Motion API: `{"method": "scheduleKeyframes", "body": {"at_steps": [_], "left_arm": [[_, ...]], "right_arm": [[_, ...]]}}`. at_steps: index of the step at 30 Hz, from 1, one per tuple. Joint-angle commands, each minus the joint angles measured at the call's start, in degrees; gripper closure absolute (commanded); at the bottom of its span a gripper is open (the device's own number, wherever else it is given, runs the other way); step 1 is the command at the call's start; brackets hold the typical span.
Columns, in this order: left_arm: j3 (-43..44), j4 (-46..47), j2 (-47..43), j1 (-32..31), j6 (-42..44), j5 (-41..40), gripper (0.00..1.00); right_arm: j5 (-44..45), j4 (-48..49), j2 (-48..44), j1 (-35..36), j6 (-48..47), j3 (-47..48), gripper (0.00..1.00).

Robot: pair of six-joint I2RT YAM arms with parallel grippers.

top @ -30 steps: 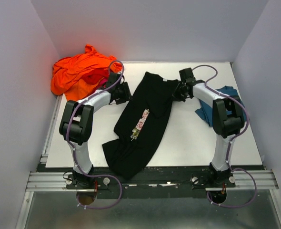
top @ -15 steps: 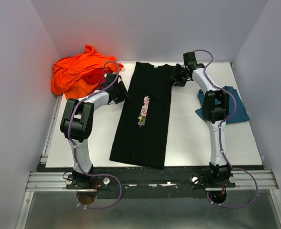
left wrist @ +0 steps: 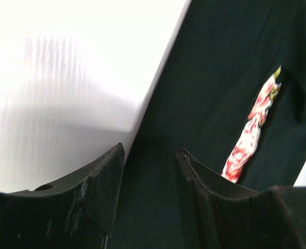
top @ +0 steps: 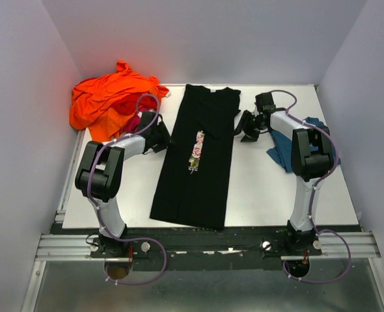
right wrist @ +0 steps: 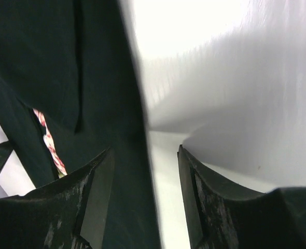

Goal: Fold and stack the t-shirts
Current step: Rotate the tshirt 90 degrees

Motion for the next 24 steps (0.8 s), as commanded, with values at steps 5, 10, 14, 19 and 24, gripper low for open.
{"method": "scheduleKeyframes", "body": {"at_steps": [5, 10, 14, 19, 24], "left_arm": [[-14.99, -0.91, -14.27, -0.09, 0.82, 0.99, 0.41], [-22.12, -3.63, -22.27, -2.02, 0.20, 1.17, 0.39], [-24.85, -6.26, -27.99, -3.34, -0.41, 0.64, 0.39], [-25.03, -10.39, -33.27, -4.13, -0.50, -0.85, 0.38], [-25.20, -14.88, -35.91, -4.66, -0.50, -0.68, 0.36]], "right_arm": [[-1.79, 8.95, -14.98, 4.94, 1.50, -23.30, 0.42], [0.50, 8.95, -21.85, 9.50, 2.12, -32.47, 0.44], [0.41, 9.57, -22.38, 11.18, 2.82, -35.02, 0.50], [1.11, 8.43, -21.24, 11.97, 1.51, -34.59, 0.71], [8.39, 2.55, -20.18, 11.71, -0.16, -31.25, 0.99]]}}
